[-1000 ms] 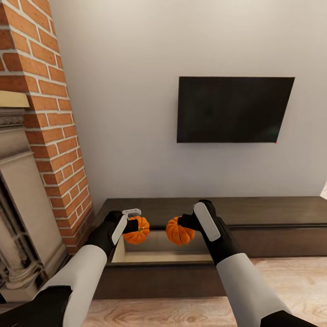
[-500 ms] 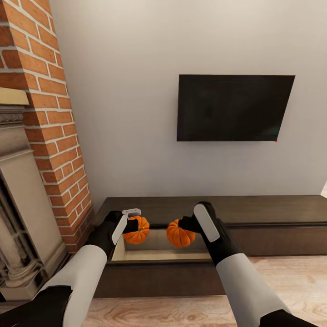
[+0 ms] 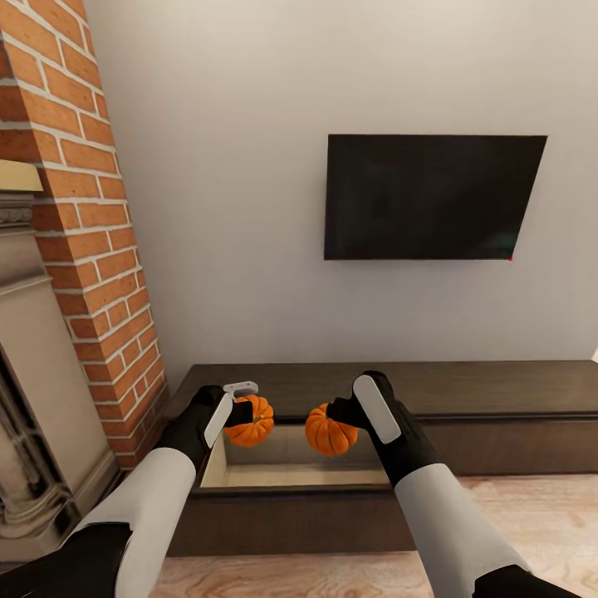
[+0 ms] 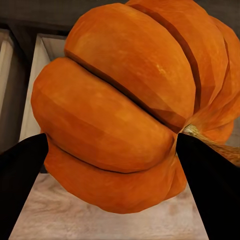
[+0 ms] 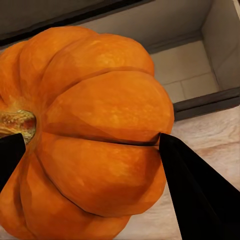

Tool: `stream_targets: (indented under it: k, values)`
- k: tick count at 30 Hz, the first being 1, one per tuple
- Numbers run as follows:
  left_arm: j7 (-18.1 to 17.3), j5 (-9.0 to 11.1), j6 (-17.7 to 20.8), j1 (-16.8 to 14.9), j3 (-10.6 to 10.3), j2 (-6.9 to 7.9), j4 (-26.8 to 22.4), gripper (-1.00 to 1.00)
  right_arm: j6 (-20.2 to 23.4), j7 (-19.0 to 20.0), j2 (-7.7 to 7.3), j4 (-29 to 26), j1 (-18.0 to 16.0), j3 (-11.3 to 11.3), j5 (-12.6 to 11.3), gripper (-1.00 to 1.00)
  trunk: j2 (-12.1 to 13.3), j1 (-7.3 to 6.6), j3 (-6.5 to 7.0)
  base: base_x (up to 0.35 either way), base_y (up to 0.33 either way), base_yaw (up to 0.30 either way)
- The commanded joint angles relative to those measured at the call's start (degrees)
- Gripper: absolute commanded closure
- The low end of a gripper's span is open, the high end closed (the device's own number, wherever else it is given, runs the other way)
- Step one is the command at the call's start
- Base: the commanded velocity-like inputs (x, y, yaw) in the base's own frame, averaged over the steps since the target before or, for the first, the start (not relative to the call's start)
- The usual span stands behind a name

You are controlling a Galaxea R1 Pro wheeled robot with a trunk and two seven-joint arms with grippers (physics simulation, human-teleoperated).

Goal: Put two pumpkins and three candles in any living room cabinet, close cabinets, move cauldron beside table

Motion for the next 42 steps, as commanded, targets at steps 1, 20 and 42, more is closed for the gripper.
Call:
stream_targets:
  k: [1,20,42]
  values:
    - [0.1,-0.1,0.0,0.0,0.0,0.00,0.0,1.00,-0.1,0.1,0.00,0.0,0.0,0.0,-0.1,1.00,0.0,0.00,0.00,0.086,-0.007,0.000]
    - [0.1,-0.1,0.0,0.0,-0.1,-0.06,0.0,1.00,0.0,0.1,0.00,0.0,0.0,0.1,-0.1,1.00,0.0,0.00,0.00,0.054,-0.027,0.000]
    - [0.1,-0.1,0.0,0.0,0.0,-0.09,0.0,1.00,-0.1,0.1,0.00,0.0,0.0,0.2,-0.1,1.00,-8.0,4.39,-3.59,0.001,-0.001,0.000]
